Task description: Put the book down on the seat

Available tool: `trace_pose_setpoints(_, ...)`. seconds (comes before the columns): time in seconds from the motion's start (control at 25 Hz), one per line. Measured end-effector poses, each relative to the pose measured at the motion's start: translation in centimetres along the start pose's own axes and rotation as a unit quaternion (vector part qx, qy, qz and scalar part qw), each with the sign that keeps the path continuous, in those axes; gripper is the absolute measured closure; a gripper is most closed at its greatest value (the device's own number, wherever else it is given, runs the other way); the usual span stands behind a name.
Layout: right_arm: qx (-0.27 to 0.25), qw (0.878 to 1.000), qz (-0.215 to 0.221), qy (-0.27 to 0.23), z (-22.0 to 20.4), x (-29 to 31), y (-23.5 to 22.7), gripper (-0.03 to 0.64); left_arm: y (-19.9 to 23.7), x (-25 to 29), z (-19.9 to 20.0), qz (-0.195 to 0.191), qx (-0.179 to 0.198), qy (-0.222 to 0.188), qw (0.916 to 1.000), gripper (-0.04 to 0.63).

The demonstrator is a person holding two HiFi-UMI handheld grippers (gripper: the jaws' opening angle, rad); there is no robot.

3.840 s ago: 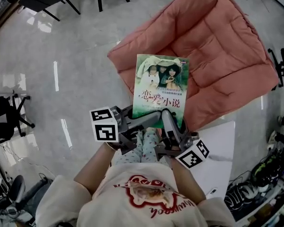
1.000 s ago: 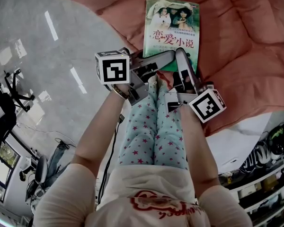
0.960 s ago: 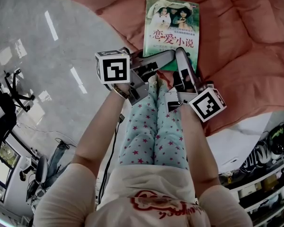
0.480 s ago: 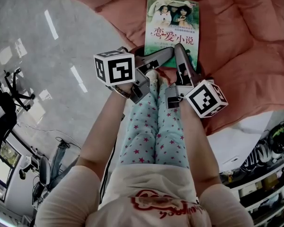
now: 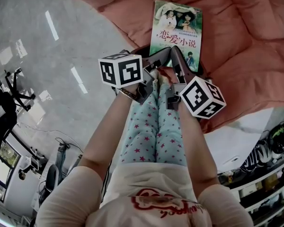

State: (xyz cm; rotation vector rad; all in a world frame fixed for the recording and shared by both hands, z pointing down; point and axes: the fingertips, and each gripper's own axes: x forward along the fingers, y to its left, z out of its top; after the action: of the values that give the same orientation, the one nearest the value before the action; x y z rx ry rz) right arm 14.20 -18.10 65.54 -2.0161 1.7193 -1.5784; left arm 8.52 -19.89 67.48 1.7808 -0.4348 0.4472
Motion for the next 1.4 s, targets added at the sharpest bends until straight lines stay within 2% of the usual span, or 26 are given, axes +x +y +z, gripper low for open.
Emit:
trace_pose_setpoints(0.12,-0.009,1.0,-0.02,0.018,-0.2,-0.5,0.0,0.318,0.0,-0.2,0.0,0.015,0.006,-0.003,0.9999,0.381)
trace_pose_setpoints(0.32,-0.025,0.998,-0.026,0.054,-0.9,-1.7,-0.1,0.288,0.0,-0.4,0.0,0.042,0.02,-0.006,0.9989,0.379)
trace_pose_setpoints(0.48,-0.051,0.996,-0.036,0.057,-1.8,-2.6,-0.1,0.273,0.4,-1.0,-0.2,0.07,0.026,-0.012,0.9971,0.379)
trace_pose_setpoints(0.72,-0.044,0.998,-0.022,0.041,-1.4,-3.8,1.1,0.273,1.7,-2.7,-1.4,0.12,0.028,-0.02,0.9922,0.379)
trace_pose_setpoints(0.8,-0.041,0.998,-0.016,0.035,-1.1,-4.3,1.5,0.273,1.8,-3.2,-1.8,0.125,0.016,-0.029,0.9916,0.379)
trace_pose_setpoints(0.92,-0.03,0.999,0.003,0.02,-0.3,-5.8,2.6,0.273,1.6,-4.4,-2.7,0.119,-0.031,-0.041,0.9916,0.379)
trace_pose_setpoints(1.08,-0.045,0.999,0.019,0.002,1.8,-8.7,3.9,0.273,-1.4,-6.2,-2.7,0.096,-0.05,-0.053,0.9927,0.379)
trace_pose_setpoints(1.2,-0.069,0.997,0.036,-0.013,3.7,-10.1,5.6,0.275,-5.1,-7.5,-1.0,0.067,-0.022,-0.072,0.9949,0.38)
trace_pose_setpoints(1.32,-0.098,0.993,0.062,-0.025,5.3,-11.8,9.0,0.275,-9.3,-10.0,0.3,0.054,0.042,-0.083,0.9942,0.38)
trace_pose_setpoints(1.4,-0.123,0.988,0.083,-0.046,7.2,-13.2,11.6,0.275,-12.4,-11.7,1.6,0.047,0.083,-0.098,0.9906,0.383)
